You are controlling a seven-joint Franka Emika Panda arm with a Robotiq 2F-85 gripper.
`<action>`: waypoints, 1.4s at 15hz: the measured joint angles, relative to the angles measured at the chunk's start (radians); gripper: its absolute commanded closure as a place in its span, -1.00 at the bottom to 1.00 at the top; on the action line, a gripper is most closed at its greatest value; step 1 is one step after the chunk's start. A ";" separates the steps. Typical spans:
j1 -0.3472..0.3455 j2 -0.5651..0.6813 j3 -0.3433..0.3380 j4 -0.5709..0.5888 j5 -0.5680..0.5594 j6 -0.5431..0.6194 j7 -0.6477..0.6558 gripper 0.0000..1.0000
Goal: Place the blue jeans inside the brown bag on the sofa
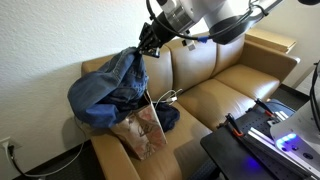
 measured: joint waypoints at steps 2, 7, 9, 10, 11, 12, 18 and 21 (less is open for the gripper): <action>0.000 -0.008 0.000 0.000 -0.002 0.014 0.079 0.97; 0.018 -0.018 0.010 0.052 -0.196 0.120 0.324 0.97; 0.047 -0.014 0.021 0.085 -0.291 0.147 0.402 0.97; 0.063 -0.013 0.025 0.098 -0.324 0.149 0.431 0.97; 0.078 -0.013 0.025 0.107 -0.342 0.149 0.453 0.97; 0.090 -0.013 0.025 0.111 -0.349 0.149 0.465 0.97; 0.115 -0.006 0.025 0.122 -0.463 0.149 0.531 0.97; 0.134 0.021 0.041 0.153 -0.619 0.137 0.578 0.89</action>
